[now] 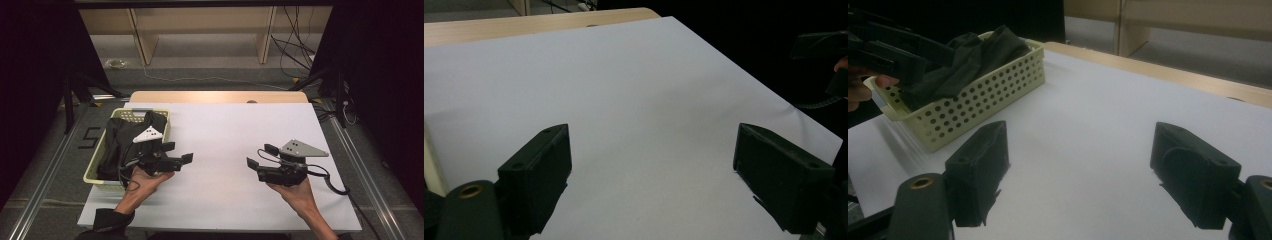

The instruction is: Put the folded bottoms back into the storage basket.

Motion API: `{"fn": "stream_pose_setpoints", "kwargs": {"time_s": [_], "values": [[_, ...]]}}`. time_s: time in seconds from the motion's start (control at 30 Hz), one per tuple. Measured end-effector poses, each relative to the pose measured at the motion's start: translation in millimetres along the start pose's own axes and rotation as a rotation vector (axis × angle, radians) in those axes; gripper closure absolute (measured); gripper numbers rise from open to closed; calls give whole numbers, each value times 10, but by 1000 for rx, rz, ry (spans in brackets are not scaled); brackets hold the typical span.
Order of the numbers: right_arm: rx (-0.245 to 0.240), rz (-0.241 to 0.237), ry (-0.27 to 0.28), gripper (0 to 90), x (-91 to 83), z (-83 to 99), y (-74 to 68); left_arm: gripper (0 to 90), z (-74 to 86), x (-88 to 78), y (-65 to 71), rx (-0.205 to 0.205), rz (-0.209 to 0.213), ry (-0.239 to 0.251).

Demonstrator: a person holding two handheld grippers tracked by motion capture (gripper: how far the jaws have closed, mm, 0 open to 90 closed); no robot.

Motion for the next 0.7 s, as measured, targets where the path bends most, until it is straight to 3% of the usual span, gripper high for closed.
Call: {"fn": "stream_pose_setpoints", "kwargs": {"time_s": [0.7], "values": [[-7, -18, 9, 171, -120, 140, -61, 99, 118, 0, 182, 63, 28, 35]]}}
Point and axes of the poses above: each handheld gripper's, and its own axes: x roughly forward along the jaws, z roughly out of its underside, y roughly to its right, the point moved 5 cm from there along x, roughly forward along the jaws
